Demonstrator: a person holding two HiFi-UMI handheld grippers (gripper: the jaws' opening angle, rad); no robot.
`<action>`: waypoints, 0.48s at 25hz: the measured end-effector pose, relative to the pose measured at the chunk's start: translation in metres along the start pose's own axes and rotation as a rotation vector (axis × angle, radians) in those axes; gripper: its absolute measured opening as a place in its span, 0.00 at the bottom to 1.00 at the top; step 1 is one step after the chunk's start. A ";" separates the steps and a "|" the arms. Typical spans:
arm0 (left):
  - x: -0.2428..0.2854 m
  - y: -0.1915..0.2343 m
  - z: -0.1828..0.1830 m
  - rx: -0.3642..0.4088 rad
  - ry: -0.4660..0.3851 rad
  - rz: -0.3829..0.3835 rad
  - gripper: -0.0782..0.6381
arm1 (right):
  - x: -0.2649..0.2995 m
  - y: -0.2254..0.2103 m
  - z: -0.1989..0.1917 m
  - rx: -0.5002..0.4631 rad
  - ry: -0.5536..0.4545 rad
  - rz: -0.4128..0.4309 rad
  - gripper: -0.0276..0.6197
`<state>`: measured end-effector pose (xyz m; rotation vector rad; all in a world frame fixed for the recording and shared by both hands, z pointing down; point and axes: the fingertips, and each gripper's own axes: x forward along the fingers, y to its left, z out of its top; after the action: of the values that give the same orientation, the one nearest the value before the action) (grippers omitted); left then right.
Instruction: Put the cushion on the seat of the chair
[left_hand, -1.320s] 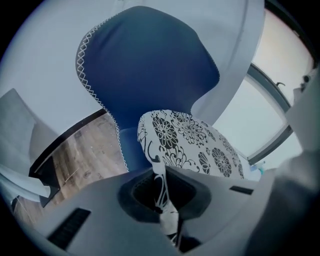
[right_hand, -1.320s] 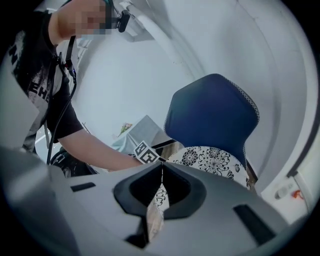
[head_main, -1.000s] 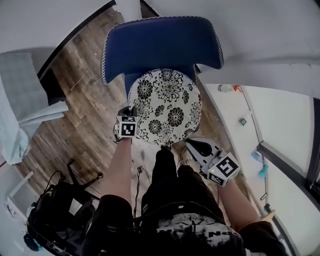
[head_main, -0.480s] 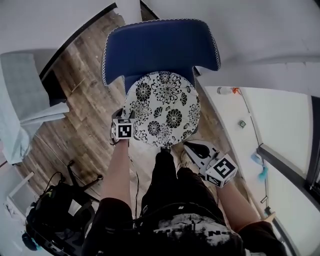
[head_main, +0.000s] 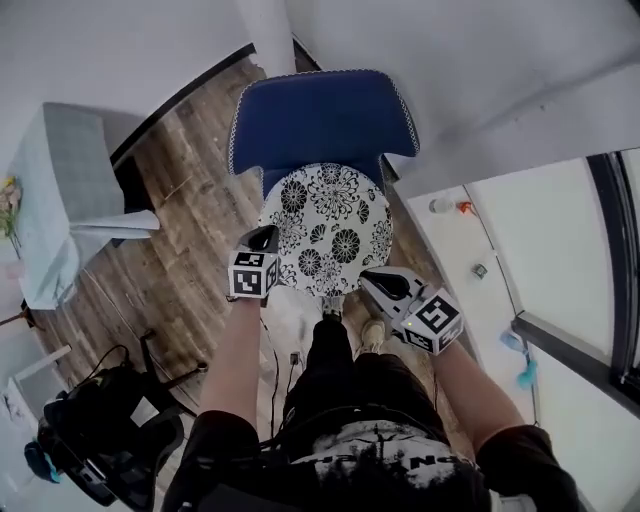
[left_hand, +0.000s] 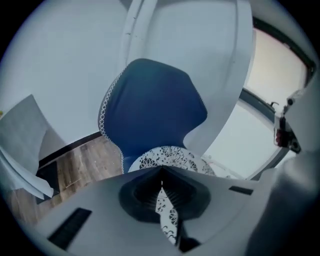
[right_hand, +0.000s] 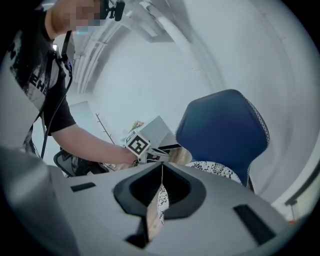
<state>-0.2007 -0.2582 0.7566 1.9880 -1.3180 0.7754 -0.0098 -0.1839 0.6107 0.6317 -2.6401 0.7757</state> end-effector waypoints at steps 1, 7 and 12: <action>-0.010 -0.011 0.011 -0.022 -0.028 -0.023 0.13 | -0.003 0.004 0.006 -0.021 -0.005 0.005 0.07; -0.084 -0.082 0.079 -0.007 -0.202 -0.127 0.13 | -0.030 0.022 0.048 -0.125 -0.066 -0.019 0.07; -0.138 -0.132 0.131 -0.015 -0.320 -0.235 0.13 | -0.055 0.033 0.090 -0.168 -0.134 -0.055 0.07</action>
<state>-0.1055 -0.2388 0.5465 2.2708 -1.2245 0.3466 0.0057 -0.1925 0.5019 0.7293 -2.7586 0.5058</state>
